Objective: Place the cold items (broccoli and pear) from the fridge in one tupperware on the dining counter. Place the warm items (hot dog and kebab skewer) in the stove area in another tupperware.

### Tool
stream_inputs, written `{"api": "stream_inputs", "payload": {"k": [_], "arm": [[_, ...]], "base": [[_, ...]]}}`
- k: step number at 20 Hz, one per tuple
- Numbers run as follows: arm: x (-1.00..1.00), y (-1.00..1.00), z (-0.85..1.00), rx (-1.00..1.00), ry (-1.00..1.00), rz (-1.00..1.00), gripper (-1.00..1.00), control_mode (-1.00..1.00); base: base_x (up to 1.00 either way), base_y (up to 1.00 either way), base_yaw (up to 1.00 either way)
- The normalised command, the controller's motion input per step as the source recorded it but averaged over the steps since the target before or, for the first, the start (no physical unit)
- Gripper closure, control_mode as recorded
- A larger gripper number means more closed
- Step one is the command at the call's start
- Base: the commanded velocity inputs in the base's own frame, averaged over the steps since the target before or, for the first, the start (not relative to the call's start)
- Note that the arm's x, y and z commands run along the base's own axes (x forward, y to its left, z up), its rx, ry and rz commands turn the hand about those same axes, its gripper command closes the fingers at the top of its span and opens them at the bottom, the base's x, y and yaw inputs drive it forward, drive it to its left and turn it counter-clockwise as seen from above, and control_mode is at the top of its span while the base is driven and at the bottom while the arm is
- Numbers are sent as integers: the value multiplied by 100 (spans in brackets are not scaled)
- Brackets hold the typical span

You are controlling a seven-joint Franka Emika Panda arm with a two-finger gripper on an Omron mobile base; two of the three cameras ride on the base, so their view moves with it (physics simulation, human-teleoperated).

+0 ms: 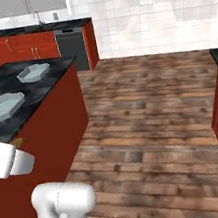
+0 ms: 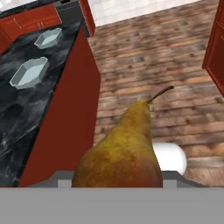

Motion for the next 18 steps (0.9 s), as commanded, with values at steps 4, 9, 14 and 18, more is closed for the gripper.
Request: {"api": "stream_inputs", "payload": {"k": [4,9,14,18], "arm": [[0,0,0,0,0,0,100,100],[0,0,0,0,0,0,100,100],[0,0,0,0,0,0,100,100],[0,0,0,0,0,0,100,100]], "base": [[87,-32,52],[85,-55,39],[78,-68,31],[79,-58,41]]}}
